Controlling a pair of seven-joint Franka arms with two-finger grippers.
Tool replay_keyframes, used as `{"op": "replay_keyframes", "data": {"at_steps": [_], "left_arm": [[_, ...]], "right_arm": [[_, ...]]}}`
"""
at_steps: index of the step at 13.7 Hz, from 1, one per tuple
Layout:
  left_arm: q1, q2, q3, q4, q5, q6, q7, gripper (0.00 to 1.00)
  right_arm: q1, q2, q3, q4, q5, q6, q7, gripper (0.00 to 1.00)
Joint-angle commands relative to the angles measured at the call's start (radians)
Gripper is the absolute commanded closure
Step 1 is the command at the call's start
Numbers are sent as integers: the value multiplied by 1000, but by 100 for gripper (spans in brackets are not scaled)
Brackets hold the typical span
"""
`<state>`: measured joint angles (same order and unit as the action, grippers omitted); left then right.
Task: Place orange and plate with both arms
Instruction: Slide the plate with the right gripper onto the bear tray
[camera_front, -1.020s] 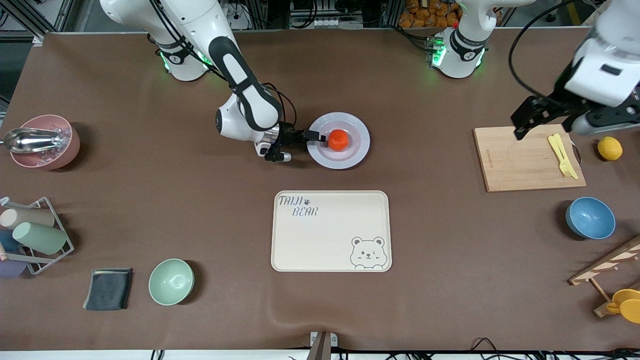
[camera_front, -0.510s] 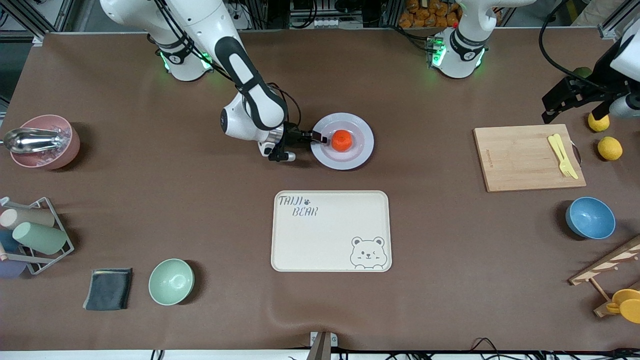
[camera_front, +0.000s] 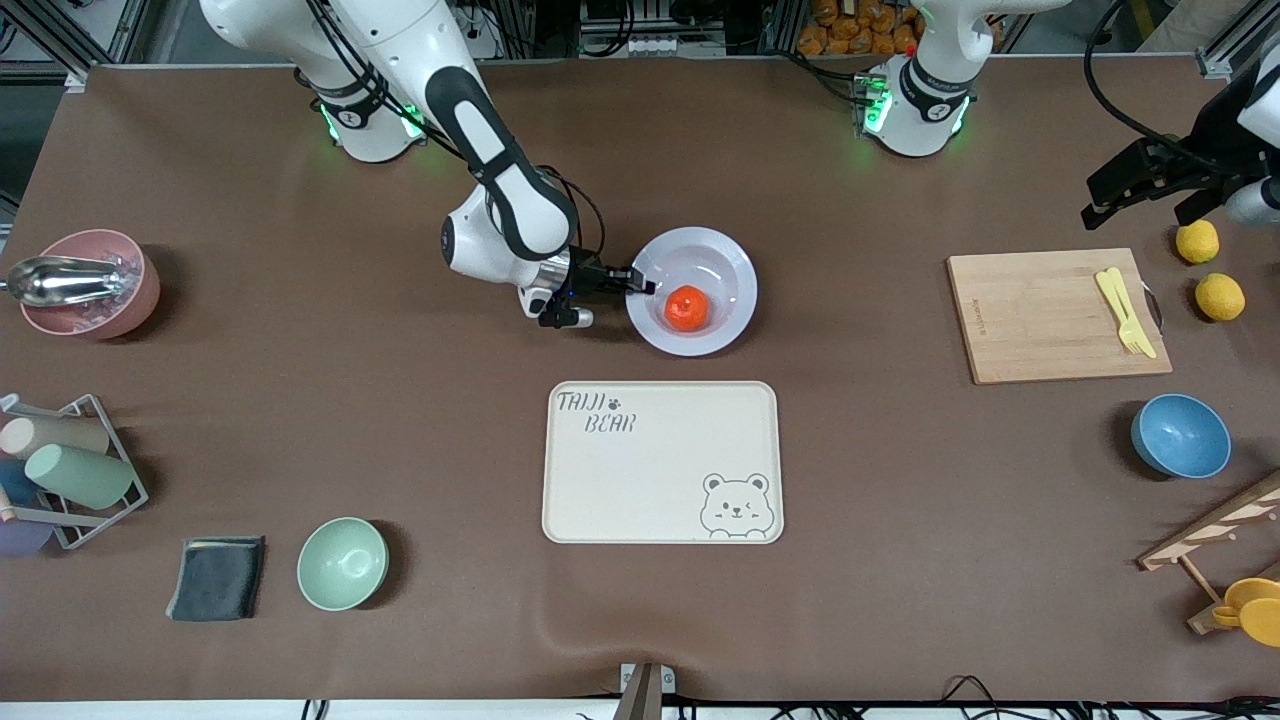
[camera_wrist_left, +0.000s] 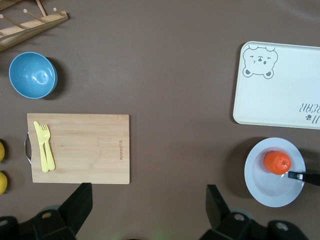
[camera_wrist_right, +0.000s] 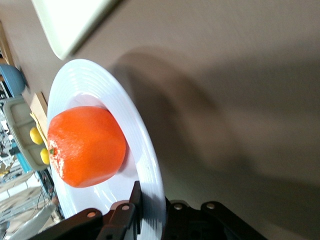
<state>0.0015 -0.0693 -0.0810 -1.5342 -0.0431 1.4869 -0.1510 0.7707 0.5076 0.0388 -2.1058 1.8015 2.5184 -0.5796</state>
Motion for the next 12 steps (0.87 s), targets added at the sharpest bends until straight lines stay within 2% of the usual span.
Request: {"op": "replay_keyframes", "data": {"at_steps": [1, 7, 12], "left_arm": [[2, -55, 6, -56, -26, 1, 24, 0], [-1, -72, 23, -92, -57, 39, 28, 0], [-1, -78, 23, -93, -46, 44, 30, 0]], "right_arm": [[10, -50, -3, -4, 21, 51, 26, 100], [4, -66, -8, 85, 22, 59, 162, 100], [-50, -52, -11, 174, 10, 65, 205, 100]]}}
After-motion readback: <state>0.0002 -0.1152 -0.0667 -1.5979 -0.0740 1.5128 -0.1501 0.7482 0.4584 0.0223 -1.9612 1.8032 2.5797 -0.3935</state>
